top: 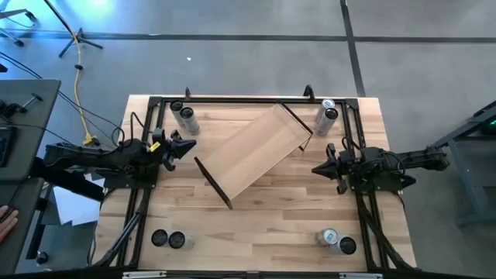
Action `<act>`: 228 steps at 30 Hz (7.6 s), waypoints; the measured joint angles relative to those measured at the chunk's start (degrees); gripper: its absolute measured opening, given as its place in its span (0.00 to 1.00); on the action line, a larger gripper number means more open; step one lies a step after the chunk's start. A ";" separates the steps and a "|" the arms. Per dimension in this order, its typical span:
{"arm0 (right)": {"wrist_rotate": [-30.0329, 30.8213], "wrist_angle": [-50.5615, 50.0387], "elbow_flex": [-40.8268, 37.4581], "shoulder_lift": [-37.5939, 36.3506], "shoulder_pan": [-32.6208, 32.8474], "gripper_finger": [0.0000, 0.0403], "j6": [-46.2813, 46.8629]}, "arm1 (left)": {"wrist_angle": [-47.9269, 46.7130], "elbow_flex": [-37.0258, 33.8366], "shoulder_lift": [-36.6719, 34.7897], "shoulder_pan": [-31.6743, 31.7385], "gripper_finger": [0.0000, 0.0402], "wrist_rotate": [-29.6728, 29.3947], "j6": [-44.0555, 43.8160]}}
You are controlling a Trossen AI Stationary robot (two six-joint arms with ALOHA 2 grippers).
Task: Place canned beverage on shelf
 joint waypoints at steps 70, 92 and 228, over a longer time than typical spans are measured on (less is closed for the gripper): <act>0.00 0.00 0.01 -0.02 0.00 0.00 -0.01 | 0.00 0.02 0.00 -0.02 0.00 0.00 0.02; 0.00 0.07 0.00 0.01 0.00 0.00 0.01 | -0.01 0.02 0.02 -0.02 0.00 0.00 0.01; 21.15 -62.59 64.58 47.28 -34.89 0.60 25.97 | -1.25 0.02 0.00 0.00 0.00 -0.01 0.02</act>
